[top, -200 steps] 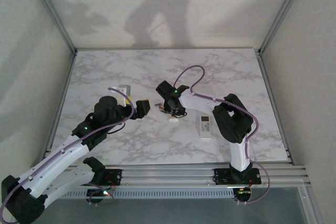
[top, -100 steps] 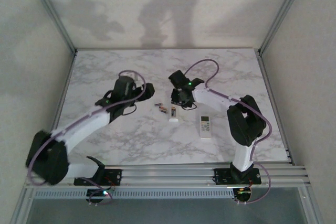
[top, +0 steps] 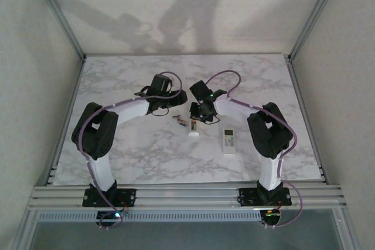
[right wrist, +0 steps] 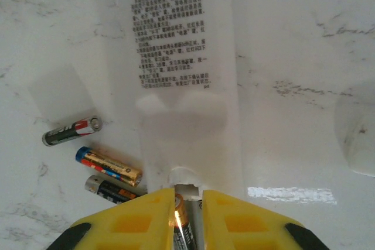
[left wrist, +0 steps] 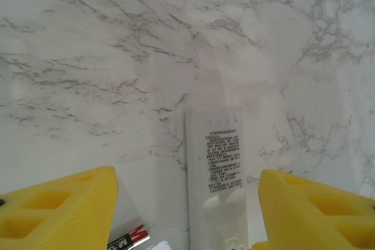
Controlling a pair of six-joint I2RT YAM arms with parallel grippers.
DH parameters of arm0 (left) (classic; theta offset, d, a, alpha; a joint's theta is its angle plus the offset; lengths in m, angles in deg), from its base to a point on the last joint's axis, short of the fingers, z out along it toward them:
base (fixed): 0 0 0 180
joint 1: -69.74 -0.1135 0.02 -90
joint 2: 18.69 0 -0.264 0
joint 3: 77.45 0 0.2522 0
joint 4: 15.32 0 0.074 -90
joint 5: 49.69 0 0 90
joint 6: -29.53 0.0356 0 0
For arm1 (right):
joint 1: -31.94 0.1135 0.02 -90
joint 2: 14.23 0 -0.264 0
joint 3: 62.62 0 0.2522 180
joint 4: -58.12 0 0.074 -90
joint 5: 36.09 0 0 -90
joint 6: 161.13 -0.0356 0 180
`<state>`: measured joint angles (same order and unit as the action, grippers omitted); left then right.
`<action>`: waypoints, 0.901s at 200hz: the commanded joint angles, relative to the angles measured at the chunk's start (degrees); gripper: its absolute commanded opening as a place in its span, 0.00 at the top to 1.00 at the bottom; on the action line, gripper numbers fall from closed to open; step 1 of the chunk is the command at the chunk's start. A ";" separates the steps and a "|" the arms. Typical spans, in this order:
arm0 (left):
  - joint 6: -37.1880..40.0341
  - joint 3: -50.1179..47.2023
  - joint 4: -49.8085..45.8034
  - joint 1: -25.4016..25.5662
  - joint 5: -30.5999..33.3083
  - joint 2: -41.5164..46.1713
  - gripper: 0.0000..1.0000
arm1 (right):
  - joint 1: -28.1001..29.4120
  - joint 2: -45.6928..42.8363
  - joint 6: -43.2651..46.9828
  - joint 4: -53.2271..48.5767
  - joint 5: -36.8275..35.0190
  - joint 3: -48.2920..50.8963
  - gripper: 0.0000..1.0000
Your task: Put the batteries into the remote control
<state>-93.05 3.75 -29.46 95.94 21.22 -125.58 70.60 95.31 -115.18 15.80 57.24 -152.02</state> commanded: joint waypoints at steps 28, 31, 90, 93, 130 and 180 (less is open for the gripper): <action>1.06 1.53 1.48 -0.09 -1.81 -0.80 0.36 | 0.46 0.98 0.73 0.26 0.78 -1.09 0.83; 1.11 1.55 1.51 -0.09 -1.82 -0.76 0.36 | 0.47 1.10 0.65 0.26 0.84 -1.06 0.83; 1.37 0.95 1.79 -0.08 -1.84 -0.53 0.35 | 1.32 1.73 0.82 -0.18 1.72 -1.71 0.84; 1.30 0.94 1.90 -0.03 -1.85 -0.51 0.35 | 1.33 1.81 0.81 -0.18 1.72 -1.71 0.84; 1.38 0.94 1.96 -0.04 -1.99 -0.34 0.35 | 1.60 2.41 0.63 -0.21 1.68 -1.29 0.85; 1.46 1.11 1.65 -0.05 -1.46 0.10 0.35 | 2.29 2.75 -0.23 -2.71 -0.98 -1.19 0.89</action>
<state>-92.18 4.15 -28.61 95.94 20.32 -126.33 71.75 96.35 -115.22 16.26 58.32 -152.57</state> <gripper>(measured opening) 0.650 0.121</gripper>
